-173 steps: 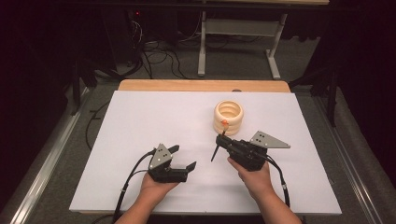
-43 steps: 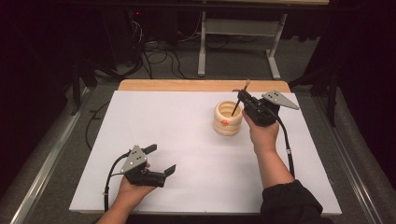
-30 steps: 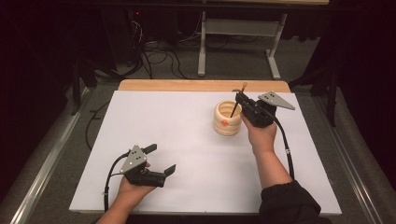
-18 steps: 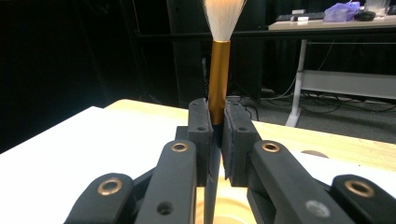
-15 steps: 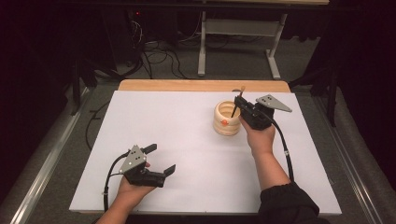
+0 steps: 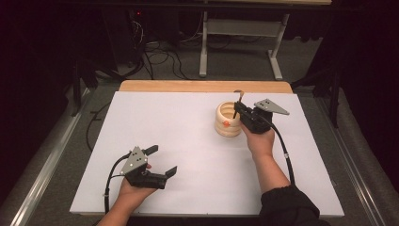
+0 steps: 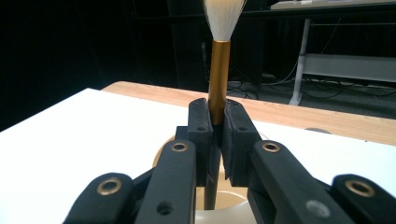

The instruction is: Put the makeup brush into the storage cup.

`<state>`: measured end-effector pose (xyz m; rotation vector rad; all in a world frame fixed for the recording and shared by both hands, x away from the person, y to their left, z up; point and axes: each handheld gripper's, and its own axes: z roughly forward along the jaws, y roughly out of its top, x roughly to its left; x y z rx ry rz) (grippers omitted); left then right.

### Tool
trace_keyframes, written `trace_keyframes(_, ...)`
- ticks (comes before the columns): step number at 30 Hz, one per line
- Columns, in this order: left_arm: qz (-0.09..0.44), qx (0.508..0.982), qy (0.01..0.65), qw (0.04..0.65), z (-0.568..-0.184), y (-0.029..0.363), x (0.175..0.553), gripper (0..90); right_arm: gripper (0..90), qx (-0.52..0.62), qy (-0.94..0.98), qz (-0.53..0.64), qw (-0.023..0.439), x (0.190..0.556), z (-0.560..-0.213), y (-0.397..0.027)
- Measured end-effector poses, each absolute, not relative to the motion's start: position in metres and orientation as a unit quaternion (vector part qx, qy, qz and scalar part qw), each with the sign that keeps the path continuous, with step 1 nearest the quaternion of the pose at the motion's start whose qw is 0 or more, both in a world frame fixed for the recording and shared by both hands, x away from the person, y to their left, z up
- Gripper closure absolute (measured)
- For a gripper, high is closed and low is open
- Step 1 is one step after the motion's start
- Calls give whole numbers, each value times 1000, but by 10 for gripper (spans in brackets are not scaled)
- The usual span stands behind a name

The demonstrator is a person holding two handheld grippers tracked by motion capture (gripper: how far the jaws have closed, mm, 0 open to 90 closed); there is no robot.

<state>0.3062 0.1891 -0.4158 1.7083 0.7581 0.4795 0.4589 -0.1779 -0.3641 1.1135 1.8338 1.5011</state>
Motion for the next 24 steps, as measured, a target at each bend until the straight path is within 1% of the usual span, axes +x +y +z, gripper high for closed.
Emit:
trace_keyframes(9, 203, 727, 322, 572, -416, 189, 306, 2, 849, 413, 680, 548, 258, 463, -366, -175)
trace_keyframes(10, 203, 726, 322, 572, -416, 189, 306, 2, 845, 414, 680, 548, 258, 463, -367, -175)
trace_keyframes(11, 203, 726, 322, 573, -415, 189, 306, 2, 816, 414, 680, 548, 255, 464, -367, -175)
trace_keyframes(12, 202, 726, 322, 573, -415, 189, 306, 2, 733, 414, 682, 550, 246, 465, -367, -176)
trace_keyframes(13, 202, 726, 322, 573, -415, 189, 306, 2, 607, 416, 683, 552, 238, 466, -368, -177)
trace_keyframes(14, 201, 726, 321, 573, -415, 189, 306, 2, 518, 420, 681, 553, 235, 466, -368, -177)
trace_keyframes(15, 201, 726, 321, 574, -415, 189, 306, 2, 408, 426, 678, 554, 228, 466, -368, -178)
trace_keyframes(16, 201, 726, 321, 574, -415, 189, 306, 2, 231, 439, 672, 549, 236, 466, -368, -179)
trace_keyframes(17, 201, 727, 320, 573, -415, 189, 306, 2, 161, 443, 670, 546, 241, 466, -367, -178)
trace_keyframes(19, 200, 727, 319, 574, -415, 189, 306, 2, 44, 446, 674, 541, 234, 467, -367, -179)
trace_keyframes(20, 199, 728, 319, 574, -415, 189, 306, 2, 9, 445, 677, 537, 234, 468, -367, -179)
trace_keyframes(24, 198, 728, 318, 574, -416, 188, 306, 2, 8, 445, 684, 529, 234, 468, -368, -180)
